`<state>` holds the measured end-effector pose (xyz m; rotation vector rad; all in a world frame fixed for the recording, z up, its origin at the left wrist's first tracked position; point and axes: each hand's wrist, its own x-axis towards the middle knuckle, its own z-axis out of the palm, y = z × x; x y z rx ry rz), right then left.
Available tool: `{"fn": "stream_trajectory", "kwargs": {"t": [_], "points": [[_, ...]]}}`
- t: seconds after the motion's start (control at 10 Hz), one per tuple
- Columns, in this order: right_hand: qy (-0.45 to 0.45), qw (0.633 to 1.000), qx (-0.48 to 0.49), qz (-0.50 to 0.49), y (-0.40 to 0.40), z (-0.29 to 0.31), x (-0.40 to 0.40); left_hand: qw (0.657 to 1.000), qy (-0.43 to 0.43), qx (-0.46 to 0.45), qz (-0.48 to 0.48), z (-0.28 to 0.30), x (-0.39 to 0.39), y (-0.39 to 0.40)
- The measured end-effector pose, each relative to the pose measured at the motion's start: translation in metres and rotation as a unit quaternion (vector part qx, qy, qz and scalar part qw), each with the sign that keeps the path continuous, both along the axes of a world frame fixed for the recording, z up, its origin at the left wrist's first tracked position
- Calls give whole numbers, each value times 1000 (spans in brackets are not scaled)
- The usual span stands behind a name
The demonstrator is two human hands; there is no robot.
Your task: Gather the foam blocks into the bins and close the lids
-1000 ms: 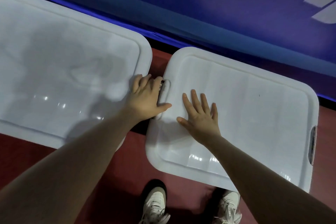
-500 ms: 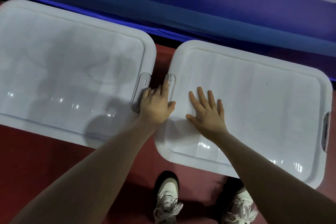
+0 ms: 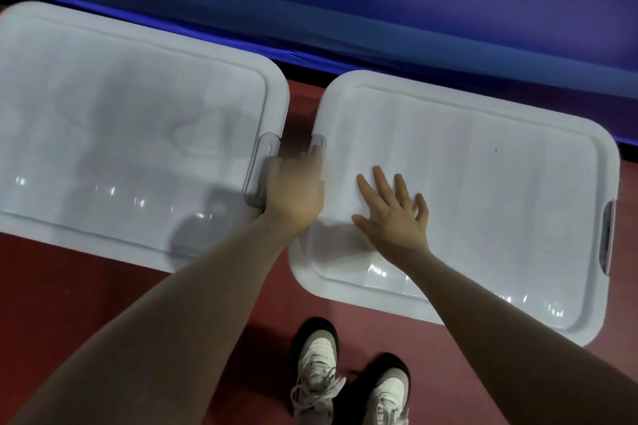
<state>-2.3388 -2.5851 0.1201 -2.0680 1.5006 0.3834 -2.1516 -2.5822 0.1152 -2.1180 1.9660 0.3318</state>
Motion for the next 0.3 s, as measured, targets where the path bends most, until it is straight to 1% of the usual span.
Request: {"fn": "stream_trajectory", "kwargs": {"t": [0.1, 0.2, 0.3], "points": [[-10, 1000, 19, 17, -6, 8, -2, 1000, -7, 14, -18, 9, 6, 0], [-55, 998, 25, 14, -13, 29, -13, 1000, 0, 1, -21, 27, 8, -1], [-78, 997, 22, -16, -21, 59, -29, 999, 42, 4, 5, 46, 0, 0]]}}
